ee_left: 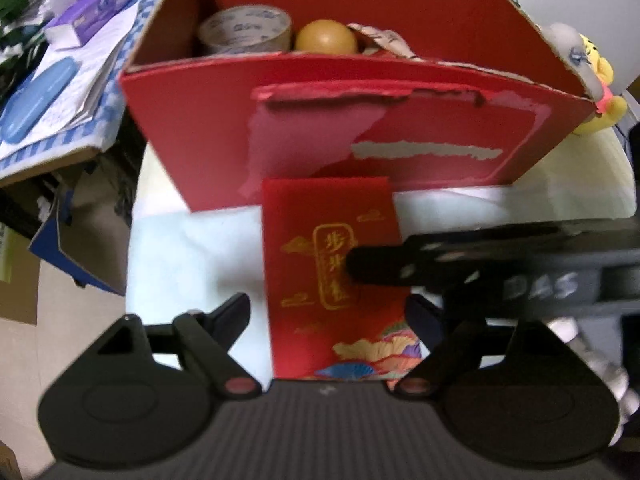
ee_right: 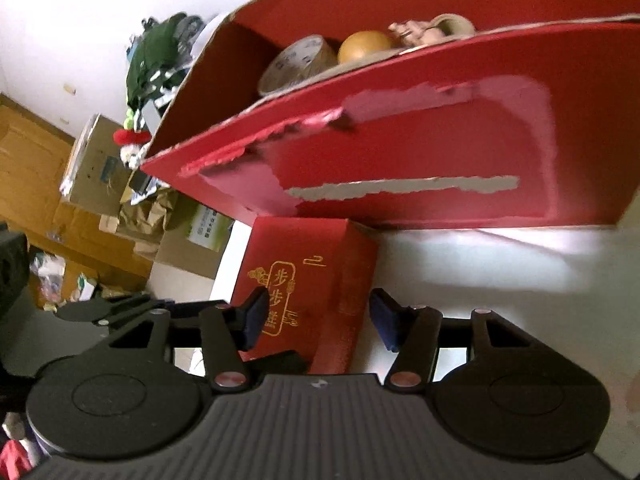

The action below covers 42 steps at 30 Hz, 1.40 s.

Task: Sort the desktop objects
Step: 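Grasp the red gift box with gold characters with the right gripper, then lift the gift box and carry it over the red box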

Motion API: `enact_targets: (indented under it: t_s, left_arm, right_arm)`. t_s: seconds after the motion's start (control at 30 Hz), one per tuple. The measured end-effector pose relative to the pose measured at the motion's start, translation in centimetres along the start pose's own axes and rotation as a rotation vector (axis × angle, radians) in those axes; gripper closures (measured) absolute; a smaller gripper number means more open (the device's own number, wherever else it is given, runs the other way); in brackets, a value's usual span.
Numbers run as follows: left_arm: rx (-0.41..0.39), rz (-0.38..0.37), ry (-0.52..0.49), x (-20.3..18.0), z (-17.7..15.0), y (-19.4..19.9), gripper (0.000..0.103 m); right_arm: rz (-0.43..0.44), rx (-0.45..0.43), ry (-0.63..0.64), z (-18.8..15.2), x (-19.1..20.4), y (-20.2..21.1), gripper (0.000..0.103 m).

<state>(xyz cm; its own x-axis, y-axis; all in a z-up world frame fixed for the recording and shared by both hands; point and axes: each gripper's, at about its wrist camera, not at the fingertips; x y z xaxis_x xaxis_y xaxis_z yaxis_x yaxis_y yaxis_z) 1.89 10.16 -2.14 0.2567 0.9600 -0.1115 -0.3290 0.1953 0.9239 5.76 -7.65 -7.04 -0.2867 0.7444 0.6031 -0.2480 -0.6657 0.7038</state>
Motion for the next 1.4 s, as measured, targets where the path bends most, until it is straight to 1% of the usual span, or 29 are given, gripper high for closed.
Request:
enact_targets:
  t_s: [0.03, 0.13, 0.17, 0.3, 0.37, 0.47, 0.53, 0.6, 0.7, 0.73, 0.8, 0.87, 1.0, 1.1, 1.13, 1.17, 1.2, 1.23, 1.4]
  left_arm:
    - [-0.004, -0.006, -0.006, -0.1, 0.1, 0.0, 0.018]
    - [-0.001, -0.040, -0.004, -0.2, 0.2, -0.4, 0.018]
    - [0.004, -0.040, -0.005, -0.2, 0.2, -0.6, 0.019]
    - [0.016, -0.037, -0.009, 0.0, -0.1, -1.1, 0.018]
    - [0.024, -0.030, -0.018, -0.1, -0.3, -1.2, 0.016]
    - [0.023, -0.008, -0.016, -0.5, -0.2, -1.5, 0.018]
    - [0.023, 0.016, -0.040, -1.4, -0.3, -1.6, 0.018]
    - [0.037, 0.011, -0.058, -2.4, -0.4, -1.7, 0.019]
    - [0.046, -0.015, -0.095, -4.8, -0.5, -1.4, 0.019]
    - [0.045, -0.026, -0.115, -5.7, -0.5, -1.3, 0.019]
    - [0.045, -0.053, -0.157, -8.0, -0.2, -1.3, 0.019]
    - [0.047, -0.081, -0.196, -10.5, 0.2, -1.5, 0.019]
    - [0.023, -0.132, -0.283, -15.8, 0.8, -1.5, 0.019]
    - [-0.008, -0.161, -0.338, -19.8, 1.2, -1.3, 0.019]
    - [-0.019, -0.169, -0.352, -20.8, 1.5, -1.2, 0.019]
    - [-0.034, -0.177, -0.365, -21.9, 1.8, -0.9, 0.019]
    - [-0.047, -0.183, -0.375, -22.7, 2.2, -0.5, 0.019]
    - [-0.061, -0.189, -0.384, -23.5, 2.5, -0.2, 0.019]
    - [-0.155, -0.187, -0.413, -26.1, 4.5, 2.1, 0.019]
  right_arm:
    - [-0.005, 0.005, 0.000, 0.0, 0.1, -0.3, 0.043]
    - [0.002, 0.022, -0.007, -0.2, 0.1, -1.1, 0.042]
    - [0.012, 0.028, -0.018, -0.2, -0.1, -1.3, 0.040]
    - [0.040, 0.030, -0.075, -0.3, -0.9, -1.6, 0.042]
    - [0.072, 0.027, -0.113, -0.5, -1.7, -1.3, 0.044]
    - [0.090, 0.028, -0.134, -0.5, -2.2, -1.2, 0.046]
    - [0.096, 0.038, -0.132, -0.1, -2.1, -1.3, 0.046]
    - [0.096, 0.054, -0.117, -0.1, -2.2, -0.9, 0.046]
    - [0.100, 0.086, -0.126, -0.2, -3.3, 0.6, 0.046]
    - [0.096, 0.092, -0.130, -0.6, -4.4, 2.5, 0.046]
    - [0.092, 0.087, -0.130, -0.7, -4.9, 3.3, 0.046]
    - [0.070, 0.071, -0.152, -1.3, -6.4, 5.4, 0.046]
    - [0.013, 0.019, -0.192, -2.0, -9.1, 9.7, 0.046]
    - [-0.022, -0.037, -0.225, -2.6, -11.1, 13.0, 0.046]
    - [-0.040, -0.086, -0.238, -2.9, -12.0, 15.3, 0.046]
    - [-0.040, -0.086, -0.238, -2.9, -12.0, 15.3, 0.046]
    - [-0.054, -0.133, -0.241, -3.0, -12.6, 17.1, 0.046]
    - [-0.054, -0.133, -0.241, -3.0, -12.6, 17.1, 0.046]
    - [-0.075, -0.244, -0.203, -2.2, -13.5, 21.3, 0.046]
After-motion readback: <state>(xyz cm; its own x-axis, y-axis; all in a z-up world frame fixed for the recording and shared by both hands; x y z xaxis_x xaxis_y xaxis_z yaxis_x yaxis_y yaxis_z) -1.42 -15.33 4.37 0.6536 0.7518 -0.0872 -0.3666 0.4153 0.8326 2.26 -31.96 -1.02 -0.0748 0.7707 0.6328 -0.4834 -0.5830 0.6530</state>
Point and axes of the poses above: each gripper's, at about its wrist camera, not at the fingertips, and y roughly against the way its jaws point, x to its left, z to its top, and after that the axes turned 1 degree about z, right-handed
